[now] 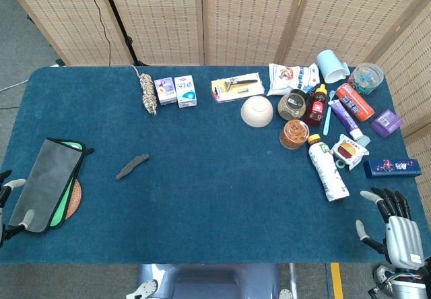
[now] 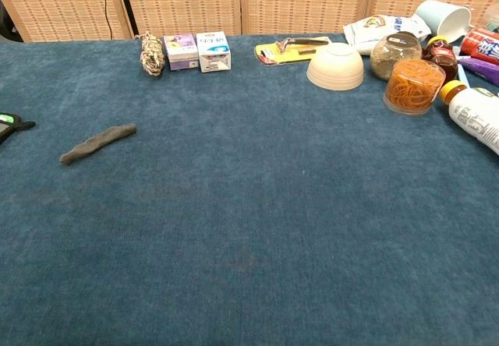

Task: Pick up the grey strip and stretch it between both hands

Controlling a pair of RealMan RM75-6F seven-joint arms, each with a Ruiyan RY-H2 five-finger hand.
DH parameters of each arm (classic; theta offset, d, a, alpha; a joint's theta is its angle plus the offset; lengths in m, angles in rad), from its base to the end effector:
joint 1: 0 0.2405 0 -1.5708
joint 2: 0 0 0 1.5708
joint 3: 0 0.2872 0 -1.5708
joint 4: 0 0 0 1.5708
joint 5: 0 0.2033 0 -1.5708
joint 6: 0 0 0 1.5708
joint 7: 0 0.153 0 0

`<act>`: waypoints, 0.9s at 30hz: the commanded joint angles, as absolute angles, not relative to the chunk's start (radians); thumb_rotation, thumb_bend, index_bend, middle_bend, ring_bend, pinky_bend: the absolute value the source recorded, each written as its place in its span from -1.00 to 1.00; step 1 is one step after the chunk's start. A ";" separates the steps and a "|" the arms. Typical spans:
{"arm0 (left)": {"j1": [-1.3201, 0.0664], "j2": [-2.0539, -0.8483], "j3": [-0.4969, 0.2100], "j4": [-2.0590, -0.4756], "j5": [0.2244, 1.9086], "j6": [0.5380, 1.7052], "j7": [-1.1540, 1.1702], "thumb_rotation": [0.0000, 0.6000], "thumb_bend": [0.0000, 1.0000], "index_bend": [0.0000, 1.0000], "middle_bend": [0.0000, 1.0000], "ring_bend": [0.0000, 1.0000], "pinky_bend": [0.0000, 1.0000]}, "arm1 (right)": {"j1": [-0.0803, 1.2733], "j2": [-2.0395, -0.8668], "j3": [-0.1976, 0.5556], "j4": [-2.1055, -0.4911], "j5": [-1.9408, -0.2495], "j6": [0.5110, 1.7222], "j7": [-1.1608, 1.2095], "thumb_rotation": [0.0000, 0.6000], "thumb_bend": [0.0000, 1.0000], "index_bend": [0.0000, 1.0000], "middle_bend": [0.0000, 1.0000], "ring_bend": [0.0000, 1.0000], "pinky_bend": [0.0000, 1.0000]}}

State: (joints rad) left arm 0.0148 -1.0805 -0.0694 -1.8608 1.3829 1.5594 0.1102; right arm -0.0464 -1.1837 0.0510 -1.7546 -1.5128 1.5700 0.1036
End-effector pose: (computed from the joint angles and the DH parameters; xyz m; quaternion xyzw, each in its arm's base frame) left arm -0.3194 0.1594 0.1901 -0.5074 -0.4466 -0.3868 0.6273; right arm -0.3199 -0.1481 0.1589 0.4884 -0.4821 0.4656 0.5588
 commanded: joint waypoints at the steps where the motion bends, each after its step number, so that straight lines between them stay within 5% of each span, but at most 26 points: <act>1: 0.013 -1.082 -0.069 -1.860 1.381 1.556 0.113 1.00 -0.44 -0.44 -0.73 -0.71 -1.00 | -0.045 -1.184 0.051 -1.754 -1.511 1.568 0.103 1.00 -0.21 -0.50 -0.65 -0.80 -1.00; 15: 0.005 -1.075 -0.075 -1.870 1.362 1.543 0.135 1.00 -0.44 -0.44 -0.73 -0.71 -1.00 | -0.050 -1.187 0.050 -1.747 -1.507 1.572 0.112 1.00 -0.22 -0.50 -0.65 -0.80 -1.00; 20: -0.028 -1.064 -0.082 -1.866 1.342 1.492 0.178 1.00 -0.18 -0.32 -0.73 -0.71 -1.00 | -0.052 -1.186 0.050 -1.742 -1.507 1.575 0.117 1.00 -0.22 -0.50 -0.65 -0.80 -1.00; 27: -0.087 -1.072 -0.106 -1.866 1.320 1.430 0.231 1.00 -0.16 -0.21 -0.73 -0.71 -1.00 | -0.050 -1.186 0.052 -1.741 -1.502 1.570 0.117 1.00 -0.21 -0.50 -0.65 -0.80 -1.00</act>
State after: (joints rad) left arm -0.0733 -1.0693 -0.0997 -1.8662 1.3242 1.4435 0.2170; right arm -0.0506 -1.1856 0.0516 -1.7414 -1.5023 1.5702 0.1168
